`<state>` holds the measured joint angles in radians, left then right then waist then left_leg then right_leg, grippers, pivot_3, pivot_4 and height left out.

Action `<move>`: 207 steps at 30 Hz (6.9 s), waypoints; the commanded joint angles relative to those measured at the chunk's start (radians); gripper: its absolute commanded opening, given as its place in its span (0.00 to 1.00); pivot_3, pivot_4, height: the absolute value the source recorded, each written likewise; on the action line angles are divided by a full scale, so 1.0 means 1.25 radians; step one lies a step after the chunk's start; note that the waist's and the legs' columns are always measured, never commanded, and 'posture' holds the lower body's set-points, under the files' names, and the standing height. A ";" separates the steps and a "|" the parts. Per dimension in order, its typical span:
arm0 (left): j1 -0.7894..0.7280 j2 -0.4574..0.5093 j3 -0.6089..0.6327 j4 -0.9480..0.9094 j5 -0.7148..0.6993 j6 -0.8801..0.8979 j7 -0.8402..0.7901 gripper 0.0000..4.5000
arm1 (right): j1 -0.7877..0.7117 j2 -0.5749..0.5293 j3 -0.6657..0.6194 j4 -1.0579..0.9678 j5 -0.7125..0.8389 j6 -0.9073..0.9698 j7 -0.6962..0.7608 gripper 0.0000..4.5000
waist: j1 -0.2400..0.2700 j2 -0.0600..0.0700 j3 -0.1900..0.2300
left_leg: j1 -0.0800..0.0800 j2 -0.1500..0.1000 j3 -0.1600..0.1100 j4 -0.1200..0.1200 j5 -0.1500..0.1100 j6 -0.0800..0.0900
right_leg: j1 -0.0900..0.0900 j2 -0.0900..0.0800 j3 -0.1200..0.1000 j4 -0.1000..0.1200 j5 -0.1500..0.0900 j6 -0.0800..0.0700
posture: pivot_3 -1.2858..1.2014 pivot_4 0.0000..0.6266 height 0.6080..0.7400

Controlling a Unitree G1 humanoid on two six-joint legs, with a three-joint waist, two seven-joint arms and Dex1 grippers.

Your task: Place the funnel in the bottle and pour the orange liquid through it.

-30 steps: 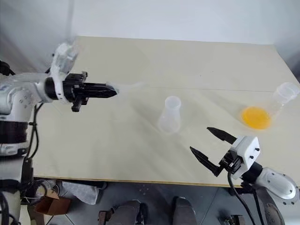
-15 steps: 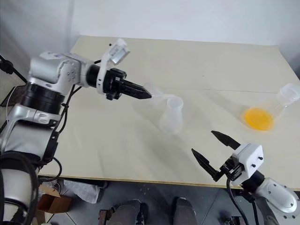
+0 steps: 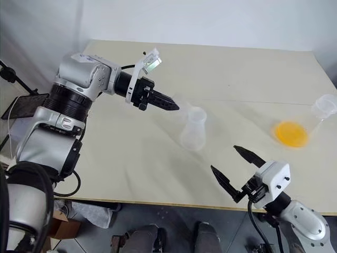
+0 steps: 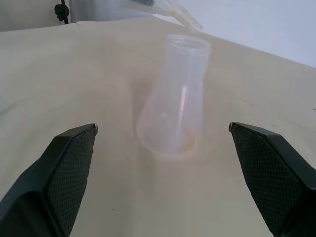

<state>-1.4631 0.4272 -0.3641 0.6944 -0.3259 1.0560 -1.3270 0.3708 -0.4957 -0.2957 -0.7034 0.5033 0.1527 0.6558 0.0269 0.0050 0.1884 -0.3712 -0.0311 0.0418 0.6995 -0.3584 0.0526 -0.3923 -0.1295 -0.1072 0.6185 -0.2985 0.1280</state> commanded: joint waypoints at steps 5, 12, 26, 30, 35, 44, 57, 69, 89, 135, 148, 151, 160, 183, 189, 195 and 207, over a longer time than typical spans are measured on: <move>-0.074 -0.025 -0.032 0.057 0.057 -0.015 -0.042 0.00 | -0.009 0.008 0.005 -0.027 -0.006 -0.023 -0.018 1.00 | -0.002 0.000 0.000 | 0.000 0.000 0.000 0.000 0.000 0.000 | 0.000 0.000 0.000 0.000 0.000 0.000 | 0.52 0.24 1.00; -0.080 -0.022 -0.067 0.079 0.101 -0.020 -0.090 0.00 | -0.004 0.015 0.011 -0.032 -0.012 -0.027 -0.028 1.00 | -0.001 0.000 0.000 | 0.000 0.000 0.000 0.000 0.000 0.000 | 0.000 0.000 0.000 0.000 0.000 0.000 | 0.52 0.24 1.00; -0.125 -0.103 -0.024 0.189 0.132 -0.044 -0.070 0.00 | -0.016 0.018 0.025 -0.030 -0.018 -0.029 -0.035 1.00 | -0.002 0.000 0.000 | 0.000 0.000 0.000 0.000 0.000 0.000 | 0.000 0.000 -0.001 0.000 0.000 0.000 | 0.52 0.24 1.00; -0.132 -0.112 -0.015 0.215 0.145 -0.057 -0.066 0.21 | -0.011 0.021 0.024 -0.033 -0.020 -0.033 -0.038 1.00 | 0.000 0.000 0.000 | 0.000 0.000 0.000 0.000 0.000 0.000 | 0.000 0.000 -0.001 0.000 0.000 0.000 | 0.52 0.24 1.00; -0.139 -0.115 -0.002 0.237 0.153 -0.063 -0.073 0.55 | -0.002 0.021 0.015 -0.029 -0.018 -0.041 -0.035 1.00 | -0.001 0.000 0.000 | 0.000 0.000 0.000 0.000 0.000 0.000 | 0.000 0.000 -0.001 0.000 0.000 0.000 | 0.52 0.24 1.00; -0.153 -0.125 0.050 0.269 0.153 -0.061 -0.052 1.00 | -0.006 0.019 0.018 -0.018 -0.021 -0.049 -0.036 1.00 | -0.001 0.000 0.000 | 0.000 0.000 0.000 0.000 0.000 0.000 | -0.001 0.000 -0.001 0.001 0.000 0.000 | 0.52 0.24 1.00; -0.158 -0.164 0.161 0.319 0.148 -0.121 0.104 1.00 | -0.010 0.030 0.029 -0.012 -0.031 -0.058 -0.037 1.00 | -0.001 0.000 0.000 | 0.000 0.000 0.000 0.000 0.000 0.000 | -0.001 0.000 -0.001 0.001 0.000 0.000 | 0.52 0.24 1.00; -0.030 -0.089 0.226 0.186 0.097 -0.288 -0.063 1.00 | 0.026 0.036 -0.004 -0.031 -0.028 -0.068 -0.037 1.00 | -0.003 0.000 0.000 | 0.001 0.000 0.001 0.000 0.000 0.000 | -0.001 0.000 -0.001 0.002 0.000 0.000 | 0.52 0.24 1.00; 0.712 0.063 0.433 -0.351 -0.080 -0.763 0.018 1.00 | 0.233 0.199 -0.416 0.114 0.037 -0.247 -0.121 1.00 | -0.004 0.001 -0.002 | 0.002 -0.001 -0.001 0.000 0.000 0.001 | 0.001 -0.002 0.003 0.003 0.000 0.001 | 0.52 0.24 1.00; 0.888 0.083 0.401 -0.725 -0.210 -0.566 0.217 1.00 | -0.661 -0.226 -0.227 0.875 -0.078 0.013 -0.241 1.00 | -0.005 0.007 -0.004 | 0.001 -0.001 -0.001 0.000 0.002 0.001 | 0.001 -0.002 0.003 0.001 0.000 0.000 | 0.52 0.24 1.00; 0.879 0.084 0.402 -0.708 -0.205 -0.581 0.213 1.00 | -0.677 -0.202 -0.226 0.844 -0.056 0.018 -0.235 0.62 | -0.008 0.007 -0.004 | 0.001 0.000 -0.001 0.000 0.002 0.001 | 0.001 -0.002 0.003 0.000 0.000 0.000 | 0.52 0.24 1.00; 0.876 0.083 0.401 -0.705 -0.203 -0.587 0.213 1.00 | -0.680 -0.197 -0.223 0.810 -0.033 0.019 -0.209 0.62 | -0.009 0.007 -0.004 | 0.001 0.000 -0.001 -0.001 0.002 0.001 | 0.001 -0.002 0.003 0.000 0.000 0.000 | 0.52 0.24 1.00; 0.878 0.084 0.403 -0.693 -0.197 -0.605 0.216 1.00 | -0.681 -0.226 -0.077 0.502 -0.076 0.183 -0.222 0.62 | -0.015 0.012 -0.002 | 0.000 0.000 -0.001 -0.001 0.002 0.000 | 0.000 -0.002 0.003 0.000 0.000 0.000 | 0.52 0.24 1.00; 0.875 0.059 0.375 -0.677 -0.188 -0.641 0.245 1.00 | -0.713 -0.208 0.256 0.253 -0.581 0.038 -0.300 0.62 | -0.007 0.011 -0.002 | 0.000 -0.001 -0.001 -0.001 0.002 0.000 | 0.000 -0.002 0.000 -0.001 0.000 0.000 | 0.52 0.24 1.00; 0.866 0.055 0.370 -0.668 -0.185 -0.647 0.246 1.00 | -0.714 -0.209 0.286 0.250 -0.666 -0.018 -0.293 0.62 | -0.005 0.011 -0.002 | 0.000 -0.001 -0.001 -0.001 0.002 0.000 | 0.000 -0.002 0.000 -0.001 0.000 0.000 | 0.52 0.24 1.00; 0.858 0.048 0.367 -0.661 -0.181 -0.651 0.245 1.00 | -0.700 -0.209 0.288 0.253 -0.733 -0.066 -0.284 0.62 | -0.007 0.011 -0.002 | 0.000 -0.001 -0.001 -0.001 0.002 0.000 | 0.000 -0.001 0.000 -0.001 0.000 0.000 | 0.52 0.24 1.00; 0.855 0.044 0.361 -0.664 -0.183 -0.650 0.248 1.00 | -0.679 -0.213 0.299 0.277 -0.861 -0.159 -0.288 0.62 | -0.007 0.011 -0.002 | 0.000 0.000 -0.001 -0.001 0.002 0.000 | 0.000 -0.001 0.000 -0.001 0.000 0.000 | 0.52 0.24 1.00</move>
<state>-0.3815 0.4842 0.0881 -0.1093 -0.5494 0.2588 -1.0185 -0.4801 -0.7455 0.0838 -0.3407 -0.5381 -0.0139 0.3118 0.0187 0.0188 0.1865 -0.3716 -0.0317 0.0401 0.6978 -0.3559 0.0520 -0.3922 -0.1312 -0.1074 0.6167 -0.2988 0.1277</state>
